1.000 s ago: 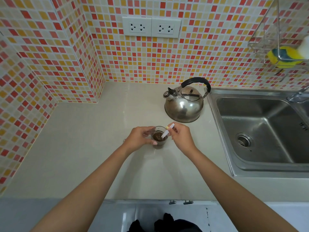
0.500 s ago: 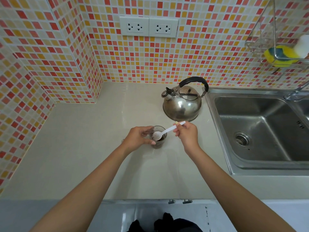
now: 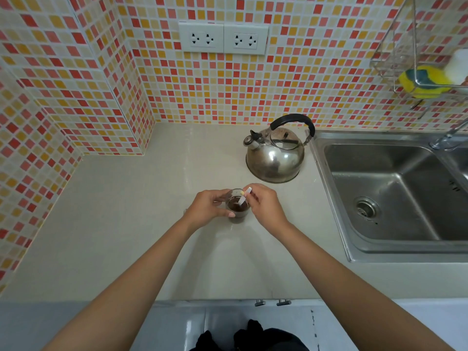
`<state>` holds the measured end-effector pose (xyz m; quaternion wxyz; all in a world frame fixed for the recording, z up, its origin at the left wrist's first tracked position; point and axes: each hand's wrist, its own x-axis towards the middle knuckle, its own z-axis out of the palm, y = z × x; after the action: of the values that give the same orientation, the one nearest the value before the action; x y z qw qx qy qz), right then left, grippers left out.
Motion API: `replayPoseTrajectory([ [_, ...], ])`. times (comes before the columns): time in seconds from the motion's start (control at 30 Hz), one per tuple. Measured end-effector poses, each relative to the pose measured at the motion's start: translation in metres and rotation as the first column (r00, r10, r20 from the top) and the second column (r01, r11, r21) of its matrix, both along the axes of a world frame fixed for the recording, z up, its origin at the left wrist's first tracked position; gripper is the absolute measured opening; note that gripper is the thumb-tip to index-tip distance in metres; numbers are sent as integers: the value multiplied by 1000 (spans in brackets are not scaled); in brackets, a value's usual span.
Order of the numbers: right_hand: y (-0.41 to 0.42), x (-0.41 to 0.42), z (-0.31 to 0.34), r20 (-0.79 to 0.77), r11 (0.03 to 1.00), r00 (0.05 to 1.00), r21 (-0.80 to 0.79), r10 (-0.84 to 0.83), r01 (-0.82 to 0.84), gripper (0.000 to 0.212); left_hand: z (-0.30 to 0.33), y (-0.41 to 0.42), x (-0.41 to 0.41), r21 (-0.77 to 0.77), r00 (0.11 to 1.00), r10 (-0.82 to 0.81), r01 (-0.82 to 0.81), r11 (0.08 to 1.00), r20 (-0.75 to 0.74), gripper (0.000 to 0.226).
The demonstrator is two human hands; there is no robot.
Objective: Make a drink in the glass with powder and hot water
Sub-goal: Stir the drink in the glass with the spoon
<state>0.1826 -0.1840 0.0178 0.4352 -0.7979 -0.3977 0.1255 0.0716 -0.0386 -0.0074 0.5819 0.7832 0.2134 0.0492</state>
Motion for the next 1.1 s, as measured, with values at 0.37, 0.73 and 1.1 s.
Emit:
replayPoseTrajectory([
  [0.37,3,2,10,47,994,995,-61,93,-90,20,4,-3,2,1,1000,-15,15,1000,8,61],
  [0.73,15,5,21,-42,977,994,-190,96,-102,18,6,-4,1,26,1000,-10,10,1000,0,59],
  [1.1,5,10,11,-107,990,993,-124,49,-62,19,4,-4,1,-1,1000,8,-8,1000,1,60],
])
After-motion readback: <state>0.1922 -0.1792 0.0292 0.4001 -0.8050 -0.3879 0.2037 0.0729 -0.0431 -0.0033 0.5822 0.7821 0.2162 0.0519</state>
